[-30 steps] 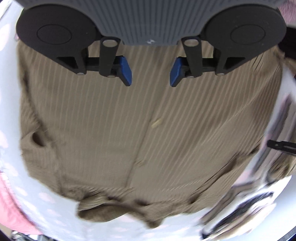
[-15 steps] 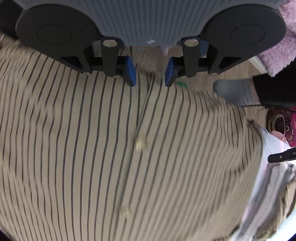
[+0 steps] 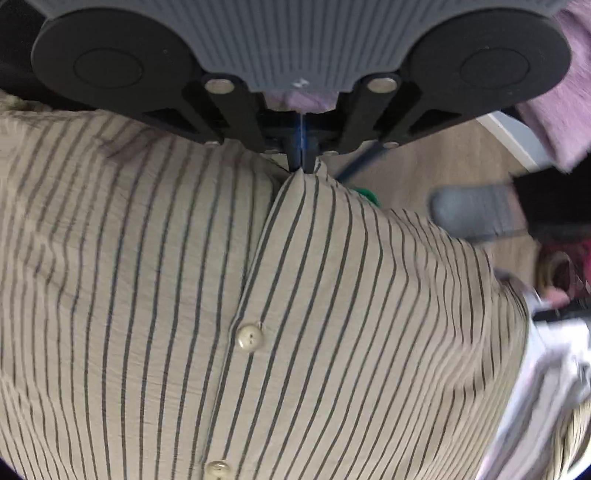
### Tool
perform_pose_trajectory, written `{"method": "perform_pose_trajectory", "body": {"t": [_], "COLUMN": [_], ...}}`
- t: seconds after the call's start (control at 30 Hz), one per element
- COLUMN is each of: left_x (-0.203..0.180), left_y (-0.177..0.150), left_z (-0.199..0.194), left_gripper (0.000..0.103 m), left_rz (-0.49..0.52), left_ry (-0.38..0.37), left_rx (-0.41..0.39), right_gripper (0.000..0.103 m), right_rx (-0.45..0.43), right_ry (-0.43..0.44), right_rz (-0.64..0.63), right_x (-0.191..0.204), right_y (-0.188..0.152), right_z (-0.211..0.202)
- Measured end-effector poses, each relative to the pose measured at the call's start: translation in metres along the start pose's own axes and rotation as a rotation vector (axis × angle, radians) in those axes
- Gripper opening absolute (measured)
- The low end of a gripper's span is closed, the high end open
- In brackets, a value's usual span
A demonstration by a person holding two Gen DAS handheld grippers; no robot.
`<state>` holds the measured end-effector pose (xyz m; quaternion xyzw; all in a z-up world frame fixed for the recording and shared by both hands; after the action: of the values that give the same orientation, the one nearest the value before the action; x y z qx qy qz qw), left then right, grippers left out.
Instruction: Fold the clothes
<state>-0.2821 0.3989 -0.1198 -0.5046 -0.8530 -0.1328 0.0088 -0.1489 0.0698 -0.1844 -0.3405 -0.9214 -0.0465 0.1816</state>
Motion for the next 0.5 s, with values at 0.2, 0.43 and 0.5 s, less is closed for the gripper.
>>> {"method": "perform_pose_trajectory", "body": {"t": [0.2,0.43,0.5], "left_x": [-0.010,-0.019,-0.021], "left_y": [-0.007,-0.011,-0.011], "left_z": [0.011,0.025,0.022], "left_gripper": [0.044,0.034,0.017], "left_rz": [0.022,0.027,0.015], "left_ry": [0.000,-0.018,-0.050], "left_rx": [0.059,0.106,0.112], "right_gripper": [0.007,0.022,0.026], "right_rx": [0.026,-0.001,-0.015], "right_ry": [-0.005,-0.006,0.009], "right_rz": [0.006,-0.031,-0.040], "right_x": [0.001,0.012,0.015], "right_y": [-0.001,0.001,0.002], "right_z": [0.004,-0.009,-0.018]}}
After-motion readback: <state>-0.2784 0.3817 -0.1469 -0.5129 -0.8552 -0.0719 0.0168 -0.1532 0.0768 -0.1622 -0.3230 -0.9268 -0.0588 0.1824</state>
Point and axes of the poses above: each gripper's, at about its wrist camera, not at the fingertips, and z roughly the way its jaws point, x to its left, y to its top, the point moved 1 cm from there along z, roughly the way its jaws point, and after that the axes turned 8 degrees about y, right-handed, at the moved point
